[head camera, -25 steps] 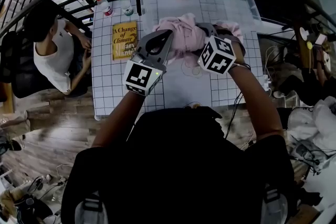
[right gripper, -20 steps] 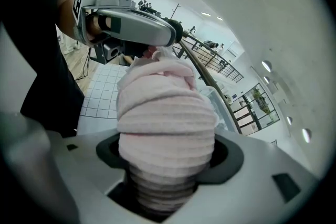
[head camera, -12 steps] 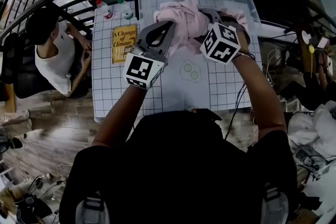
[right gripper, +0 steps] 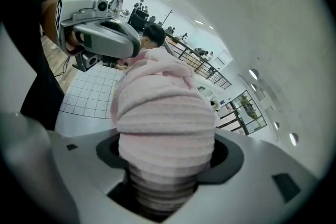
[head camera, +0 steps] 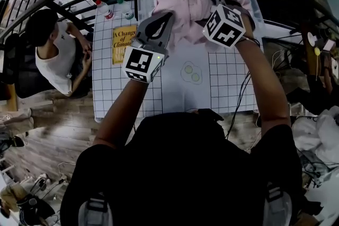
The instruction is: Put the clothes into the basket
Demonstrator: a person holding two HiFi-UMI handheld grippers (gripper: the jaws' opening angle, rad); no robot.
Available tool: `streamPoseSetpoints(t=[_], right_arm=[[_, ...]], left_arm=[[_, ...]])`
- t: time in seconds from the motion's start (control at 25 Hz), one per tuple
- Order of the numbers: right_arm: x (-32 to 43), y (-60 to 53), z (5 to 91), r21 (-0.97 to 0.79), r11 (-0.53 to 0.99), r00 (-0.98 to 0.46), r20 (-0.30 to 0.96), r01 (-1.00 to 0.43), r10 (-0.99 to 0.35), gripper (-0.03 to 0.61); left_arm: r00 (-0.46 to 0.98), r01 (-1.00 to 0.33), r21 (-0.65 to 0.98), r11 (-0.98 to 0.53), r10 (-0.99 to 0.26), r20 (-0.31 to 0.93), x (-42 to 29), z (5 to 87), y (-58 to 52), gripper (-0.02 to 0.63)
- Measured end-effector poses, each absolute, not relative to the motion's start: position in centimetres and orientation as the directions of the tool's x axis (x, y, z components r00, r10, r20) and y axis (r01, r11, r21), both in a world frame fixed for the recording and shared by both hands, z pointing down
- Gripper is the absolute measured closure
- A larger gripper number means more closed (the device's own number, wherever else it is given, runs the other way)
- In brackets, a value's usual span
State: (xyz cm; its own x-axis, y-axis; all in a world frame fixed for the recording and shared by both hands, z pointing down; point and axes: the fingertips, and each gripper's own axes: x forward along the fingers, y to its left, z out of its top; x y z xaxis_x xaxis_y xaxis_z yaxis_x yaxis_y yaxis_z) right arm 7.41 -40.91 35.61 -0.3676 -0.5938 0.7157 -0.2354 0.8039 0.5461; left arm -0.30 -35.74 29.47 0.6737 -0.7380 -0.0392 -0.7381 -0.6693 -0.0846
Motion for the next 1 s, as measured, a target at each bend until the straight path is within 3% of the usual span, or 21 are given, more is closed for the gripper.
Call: streamPoseSetpoints(t=[1.0], right_arm=[[8.6, -54.0, 38.4, 0.573, 0.789, -0.362, 0.703, -0.222, -0.612, 0.233]], left_arm=[[0.628, -0.775, -0.107, -0.623, -0.777, -0.028, 1.9, 31.2, -46.6, 0.611]])
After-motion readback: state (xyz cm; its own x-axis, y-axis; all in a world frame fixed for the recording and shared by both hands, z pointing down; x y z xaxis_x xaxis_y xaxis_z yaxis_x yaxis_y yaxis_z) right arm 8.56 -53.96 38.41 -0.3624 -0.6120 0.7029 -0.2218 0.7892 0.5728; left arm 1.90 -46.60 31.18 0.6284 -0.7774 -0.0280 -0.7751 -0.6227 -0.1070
